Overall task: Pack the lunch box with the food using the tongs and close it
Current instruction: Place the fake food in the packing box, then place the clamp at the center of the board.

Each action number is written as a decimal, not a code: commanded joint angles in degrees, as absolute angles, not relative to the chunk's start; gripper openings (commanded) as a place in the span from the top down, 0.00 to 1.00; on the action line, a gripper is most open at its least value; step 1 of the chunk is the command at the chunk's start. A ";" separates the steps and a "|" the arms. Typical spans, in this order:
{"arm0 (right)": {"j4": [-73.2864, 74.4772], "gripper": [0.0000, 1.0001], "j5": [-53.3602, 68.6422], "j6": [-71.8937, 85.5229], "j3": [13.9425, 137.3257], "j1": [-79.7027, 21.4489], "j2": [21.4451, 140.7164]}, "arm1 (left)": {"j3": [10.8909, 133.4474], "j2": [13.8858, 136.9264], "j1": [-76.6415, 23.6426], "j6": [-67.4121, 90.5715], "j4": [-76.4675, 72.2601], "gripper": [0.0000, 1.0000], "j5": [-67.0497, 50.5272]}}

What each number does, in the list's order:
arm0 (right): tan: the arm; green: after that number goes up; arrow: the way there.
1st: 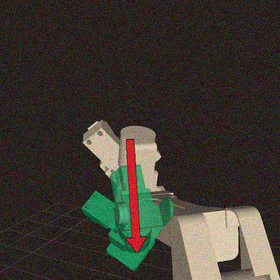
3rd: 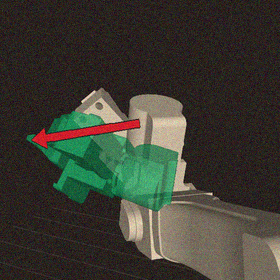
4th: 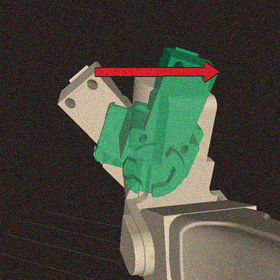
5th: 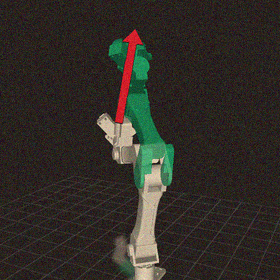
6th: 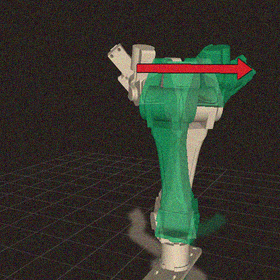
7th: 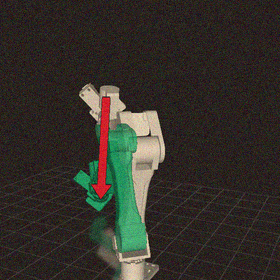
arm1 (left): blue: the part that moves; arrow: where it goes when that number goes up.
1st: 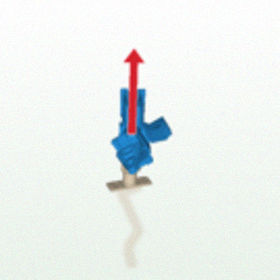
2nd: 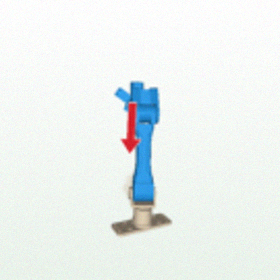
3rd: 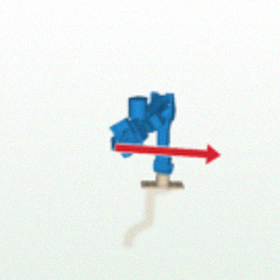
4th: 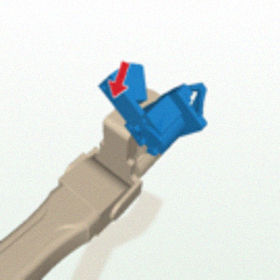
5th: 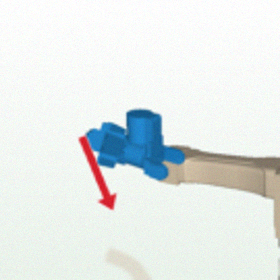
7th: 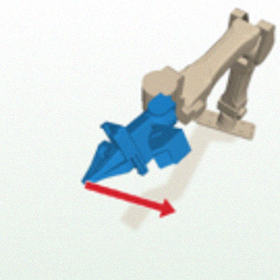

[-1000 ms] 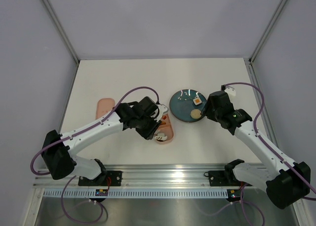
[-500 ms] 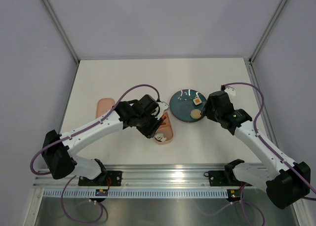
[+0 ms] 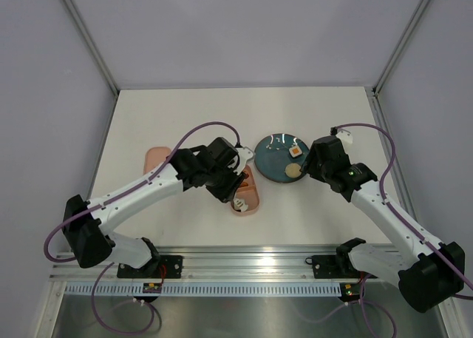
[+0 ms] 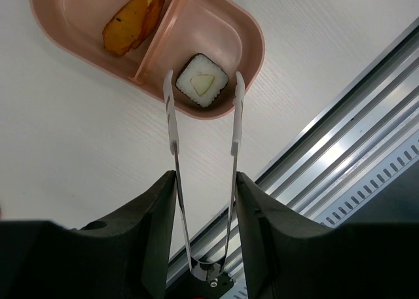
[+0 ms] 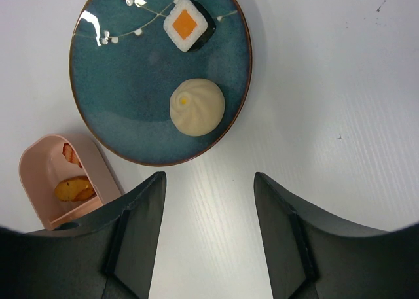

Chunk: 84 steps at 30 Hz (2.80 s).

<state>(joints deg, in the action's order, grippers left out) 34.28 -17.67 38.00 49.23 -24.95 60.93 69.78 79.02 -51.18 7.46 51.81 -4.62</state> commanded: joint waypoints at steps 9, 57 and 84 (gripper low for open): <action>33.22 0.36 -17.75 37.79 51.24 -24.43 60.64 | 73.91 77.70 -51.42 7.29 49.31 0.73 -4.39; 39.20 0.35 -23.38 38.32 50.45 -24.35 56.78 | 98.26 96.86 -46.33 4.83 30.15 1.00 -8.61; 37.27 0.35 -21.53 36.12 51.07 -23.38 58.53 | 65.13 99.22 -23.56 15.55 -11.61 0.73 15.03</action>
<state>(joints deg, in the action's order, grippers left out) 38.76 -21.45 37.06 49.28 -23.92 58.43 65.93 97.49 -24.36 14.63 -3.77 10.50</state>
